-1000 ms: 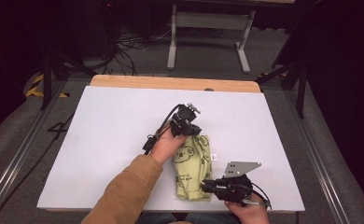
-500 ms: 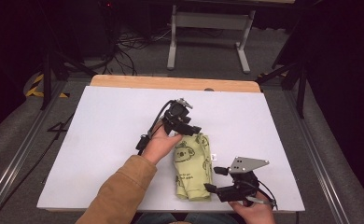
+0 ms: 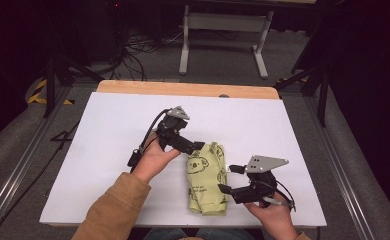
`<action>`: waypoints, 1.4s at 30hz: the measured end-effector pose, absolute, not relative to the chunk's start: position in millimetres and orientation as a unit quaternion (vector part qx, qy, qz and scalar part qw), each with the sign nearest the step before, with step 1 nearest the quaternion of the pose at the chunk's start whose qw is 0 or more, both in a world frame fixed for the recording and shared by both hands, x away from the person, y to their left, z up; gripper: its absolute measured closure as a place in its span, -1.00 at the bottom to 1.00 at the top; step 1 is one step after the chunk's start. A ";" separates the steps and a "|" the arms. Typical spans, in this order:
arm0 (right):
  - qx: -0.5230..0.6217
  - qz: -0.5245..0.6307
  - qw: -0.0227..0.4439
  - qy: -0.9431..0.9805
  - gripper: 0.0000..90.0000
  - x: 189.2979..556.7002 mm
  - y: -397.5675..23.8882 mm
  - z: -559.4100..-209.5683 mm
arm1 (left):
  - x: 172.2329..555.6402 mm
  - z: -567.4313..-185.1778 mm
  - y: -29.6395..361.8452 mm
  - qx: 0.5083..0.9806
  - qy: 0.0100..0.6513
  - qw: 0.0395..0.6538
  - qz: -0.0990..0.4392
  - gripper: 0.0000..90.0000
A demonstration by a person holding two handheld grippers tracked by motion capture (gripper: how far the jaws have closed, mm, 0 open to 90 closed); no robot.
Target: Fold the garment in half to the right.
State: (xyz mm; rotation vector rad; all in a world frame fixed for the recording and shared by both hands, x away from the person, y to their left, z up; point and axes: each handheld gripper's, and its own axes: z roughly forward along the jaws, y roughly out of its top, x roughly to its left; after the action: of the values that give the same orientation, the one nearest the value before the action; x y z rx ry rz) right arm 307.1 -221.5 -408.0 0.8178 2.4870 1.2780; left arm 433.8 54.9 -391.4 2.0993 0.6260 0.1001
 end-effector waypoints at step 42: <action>0.266 0.445 0.145 0.843 0.41 395.5 -178.5 -401.8 | 366.6 -406.3 184.0 0.811 0.282 0.502 0.108 -0.99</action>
State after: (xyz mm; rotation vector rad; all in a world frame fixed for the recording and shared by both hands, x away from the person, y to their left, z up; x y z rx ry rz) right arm 395.5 -178.5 -401.8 0.7673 2.4283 1.2809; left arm 366.6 184.0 -406.3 1.9589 0.6812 0.2598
